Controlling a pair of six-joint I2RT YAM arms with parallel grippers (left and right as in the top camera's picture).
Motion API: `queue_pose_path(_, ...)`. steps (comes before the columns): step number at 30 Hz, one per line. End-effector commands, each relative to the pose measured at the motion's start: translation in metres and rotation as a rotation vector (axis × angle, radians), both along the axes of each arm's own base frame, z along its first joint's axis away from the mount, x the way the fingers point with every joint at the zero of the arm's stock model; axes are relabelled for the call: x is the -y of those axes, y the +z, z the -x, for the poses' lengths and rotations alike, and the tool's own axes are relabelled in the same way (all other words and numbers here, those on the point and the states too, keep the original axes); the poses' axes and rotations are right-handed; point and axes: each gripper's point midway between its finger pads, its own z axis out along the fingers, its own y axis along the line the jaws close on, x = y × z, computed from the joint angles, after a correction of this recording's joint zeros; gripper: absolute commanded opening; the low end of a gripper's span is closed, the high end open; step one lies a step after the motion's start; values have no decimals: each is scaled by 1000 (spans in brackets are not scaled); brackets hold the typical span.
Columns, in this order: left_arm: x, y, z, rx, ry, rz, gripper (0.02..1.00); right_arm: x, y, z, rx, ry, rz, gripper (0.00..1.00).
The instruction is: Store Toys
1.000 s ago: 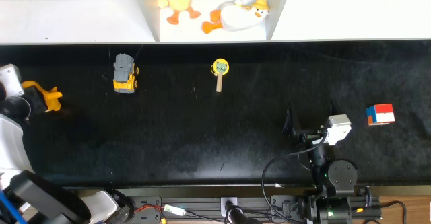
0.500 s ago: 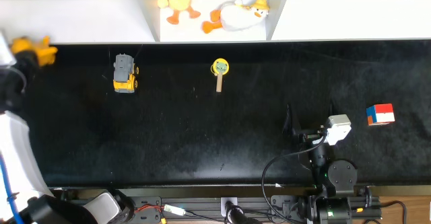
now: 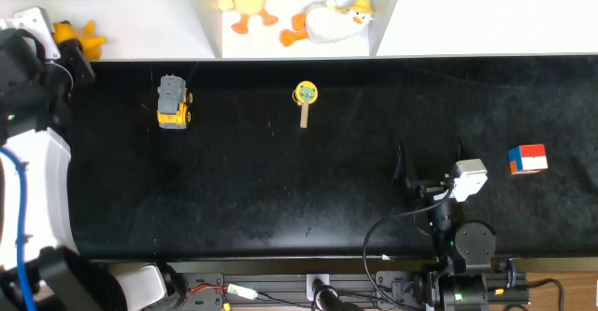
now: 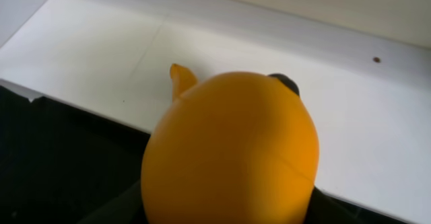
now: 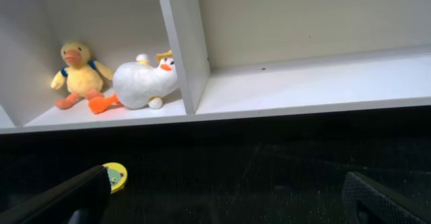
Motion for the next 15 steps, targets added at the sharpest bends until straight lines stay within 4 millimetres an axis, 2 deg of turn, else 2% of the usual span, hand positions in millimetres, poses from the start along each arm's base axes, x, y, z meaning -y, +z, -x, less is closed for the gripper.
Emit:
queue_pose_path(1, -12, 9, -10, 37, 48, -6, 459, 0, -4, 0, -3, 0, -3, 996)
queue_pose_path(5, -17, 15, -19, 43, 54, -13, 459, 0, -4, 0, -3, 0, -3, 993)
queue_pose_path(15, -40, 9, -44, -9, 87, -30, 463, 0, -4, 0, -3, 0, -3, 996)
